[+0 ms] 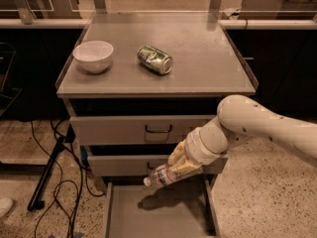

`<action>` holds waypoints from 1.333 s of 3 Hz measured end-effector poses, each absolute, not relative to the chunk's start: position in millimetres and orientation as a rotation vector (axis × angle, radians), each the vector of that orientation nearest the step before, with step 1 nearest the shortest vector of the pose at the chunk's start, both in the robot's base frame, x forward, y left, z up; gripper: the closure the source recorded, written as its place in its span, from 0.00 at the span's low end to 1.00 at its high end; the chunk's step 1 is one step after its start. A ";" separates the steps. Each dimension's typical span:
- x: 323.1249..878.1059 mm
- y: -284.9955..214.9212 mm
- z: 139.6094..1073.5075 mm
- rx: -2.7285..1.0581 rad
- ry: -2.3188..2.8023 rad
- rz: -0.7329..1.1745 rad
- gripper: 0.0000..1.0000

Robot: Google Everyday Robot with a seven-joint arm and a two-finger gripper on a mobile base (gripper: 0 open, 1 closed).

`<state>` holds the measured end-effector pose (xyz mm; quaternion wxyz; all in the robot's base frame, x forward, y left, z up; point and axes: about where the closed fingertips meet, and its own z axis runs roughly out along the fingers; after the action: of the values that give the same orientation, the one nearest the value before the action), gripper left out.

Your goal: Place water bottle into bottom drawer

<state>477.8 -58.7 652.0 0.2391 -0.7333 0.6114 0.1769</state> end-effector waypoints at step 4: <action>469.1 -37.7 618.9 -2.013 1.661 0.556 1.00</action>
Offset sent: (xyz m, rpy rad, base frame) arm 0.0123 0.0002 0.0280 -0.0100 -0.0669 0.0153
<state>469.1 -37.7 618.9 0.2345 -0.7335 0.6050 0.2025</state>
